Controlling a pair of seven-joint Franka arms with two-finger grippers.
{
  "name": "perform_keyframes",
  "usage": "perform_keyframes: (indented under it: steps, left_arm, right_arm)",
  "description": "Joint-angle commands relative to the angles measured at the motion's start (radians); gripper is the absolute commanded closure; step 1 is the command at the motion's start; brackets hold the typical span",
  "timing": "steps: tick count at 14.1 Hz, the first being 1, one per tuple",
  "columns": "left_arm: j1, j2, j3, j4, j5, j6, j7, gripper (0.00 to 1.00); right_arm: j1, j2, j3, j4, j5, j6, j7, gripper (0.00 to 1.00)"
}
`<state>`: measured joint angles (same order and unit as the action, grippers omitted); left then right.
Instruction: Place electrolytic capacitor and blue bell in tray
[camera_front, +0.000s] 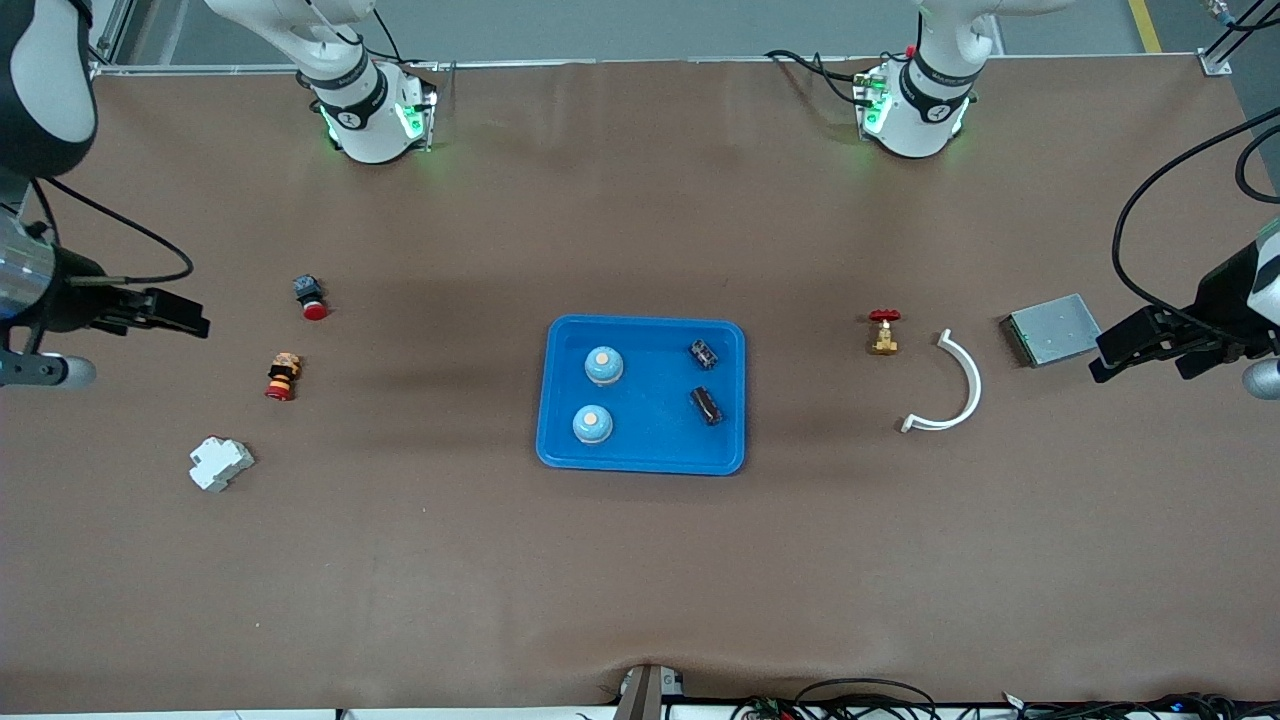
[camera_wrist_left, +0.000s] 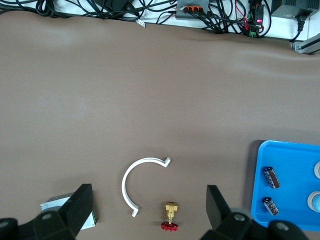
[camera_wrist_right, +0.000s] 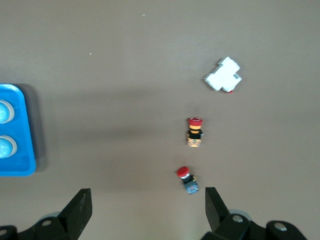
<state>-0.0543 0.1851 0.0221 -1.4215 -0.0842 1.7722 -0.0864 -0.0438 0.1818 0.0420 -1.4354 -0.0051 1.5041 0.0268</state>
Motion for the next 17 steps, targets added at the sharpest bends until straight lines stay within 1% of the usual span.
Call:
perform_keyframes:
  steps: [1,3,8,10,13,17]
  left_arm:
    - [-0.004,-0.009,0.006,-0.011,-0.019,0.009,-0.019,0.0]
    - [-0.004,-0.009,0.004,-0.01,-0.019,0.026,-0.029,0.0]
    - [-0.002,-0.009,-0.022,-0.016,-0.011,0.036,-0.082,0.0]
    - [0.013,-0.012,-0.033,-0.02,-0.008,0.036,-0.081,0.0]
    - [0.05,-0.015,-0.074,-0.031,-0.003,0.036,-0.07,0.0]
    - [0.051,-0.018,-0.077,-0.034,0.004,0.036,-0.067,0.0]
  right_arm:
    - [0.002,-0.044,-0.039,0.021,-0.016,-0.039,-0.082,0.0]
    - [0.025,-0.07,-0.1,0.021,-0.003,-0.039,-0.12,0.0]
    - [0.024,-0.101,-0.099,0.02,0.007,-0.022,-0.108,0.0]
    - [0.022,-0.104,-0.103,0.018,0.039,-0.021,-0.102,0.0]
    - [0.022,-0.114,-0.099,0.018,0.04,-0.008,-0.096,0.0]
    - [0.027,-0.119,-0.097,0.012,0.045,-0.005,-0.076,0.0]
